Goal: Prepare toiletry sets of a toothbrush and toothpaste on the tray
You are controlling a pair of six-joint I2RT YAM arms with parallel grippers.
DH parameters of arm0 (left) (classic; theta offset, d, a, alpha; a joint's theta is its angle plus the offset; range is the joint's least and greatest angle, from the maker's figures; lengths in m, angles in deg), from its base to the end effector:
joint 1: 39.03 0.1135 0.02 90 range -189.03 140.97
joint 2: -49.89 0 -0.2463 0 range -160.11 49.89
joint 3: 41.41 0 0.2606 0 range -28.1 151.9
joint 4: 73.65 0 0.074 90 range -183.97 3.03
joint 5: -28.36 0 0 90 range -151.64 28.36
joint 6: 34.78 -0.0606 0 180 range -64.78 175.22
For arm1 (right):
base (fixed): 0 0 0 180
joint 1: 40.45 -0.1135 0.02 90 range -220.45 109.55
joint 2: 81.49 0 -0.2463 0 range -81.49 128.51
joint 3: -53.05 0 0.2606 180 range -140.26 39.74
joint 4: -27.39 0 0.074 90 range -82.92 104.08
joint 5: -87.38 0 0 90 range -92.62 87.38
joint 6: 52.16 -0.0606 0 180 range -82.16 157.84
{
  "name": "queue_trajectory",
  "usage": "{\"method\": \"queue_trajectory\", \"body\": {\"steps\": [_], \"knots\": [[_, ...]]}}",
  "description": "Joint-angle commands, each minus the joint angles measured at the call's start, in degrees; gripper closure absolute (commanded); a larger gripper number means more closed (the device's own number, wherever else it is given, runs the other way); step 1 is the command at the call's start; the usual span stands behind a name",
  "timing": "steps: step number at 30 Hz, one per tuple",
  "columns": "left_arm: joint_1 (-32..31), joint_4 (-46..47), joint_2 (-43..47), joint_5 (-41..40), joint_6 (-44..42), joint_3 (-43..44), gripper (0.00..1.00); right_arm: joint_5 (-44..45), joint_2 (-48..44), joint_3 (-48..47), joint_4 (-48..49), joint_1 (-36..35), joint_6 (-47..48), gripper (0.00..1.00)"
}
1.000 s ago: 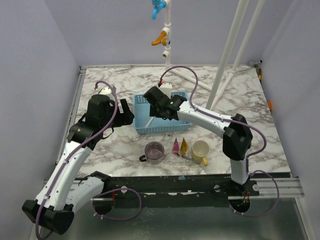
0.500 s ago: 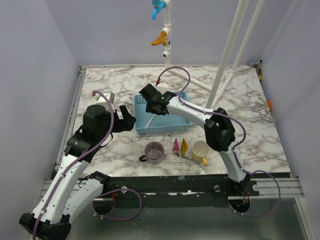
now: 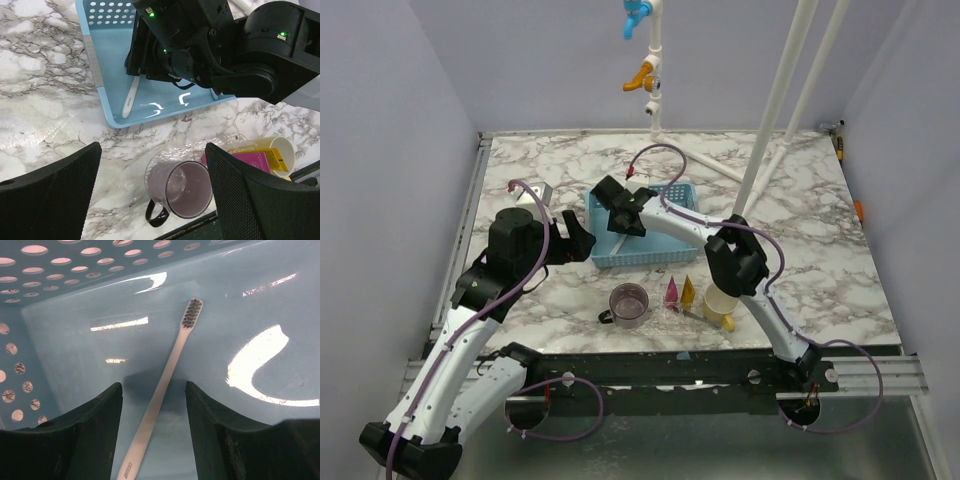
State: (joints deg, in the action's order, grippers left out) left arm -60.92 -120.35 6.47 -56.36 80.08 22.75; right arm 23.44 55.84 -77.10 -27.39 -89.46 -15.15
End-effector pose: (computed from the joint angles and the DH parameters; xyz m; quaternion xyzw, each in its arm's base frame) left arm 0.1887 -0.0818 0.3163 0.0025 0.8473 -0.2460 0.4707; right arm 0.3612 0.3751 0.1345 0.0874 0.9428 0.0458 0.3185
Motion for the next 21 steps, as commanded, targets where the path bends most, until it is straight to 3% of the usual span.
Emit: {"method": "queue_trajectory", "body": {"steps": [1, 5, 17, 21], "knots": [[-0.4, 1.0, -0.2, 1.8, 0.4, -0.4, 0.16, 0.9, 3.0, -3.4, -3.1, 0.2, 0.4, 0.43], [-0.4, 1.1, -0.3, 2.0, 0.3, -0.3, 0.16, 0.7, 4.3, -4.2, -3.7, 0.2, 1.7, 0.47], [-0.4, 1.0, -0.4, 2.1, 0.2, -0.1, 0.16, -0.3, 6.0, -3.4, -4.1, 0.2, 4.6, 0.74], [-0.4, 1.0, -0.4, 2.2, 0.2, -0.2, 0.16, -1.0, 6.4, -3.1, -4.4, 0.2, 5.0, 0.90]]}}
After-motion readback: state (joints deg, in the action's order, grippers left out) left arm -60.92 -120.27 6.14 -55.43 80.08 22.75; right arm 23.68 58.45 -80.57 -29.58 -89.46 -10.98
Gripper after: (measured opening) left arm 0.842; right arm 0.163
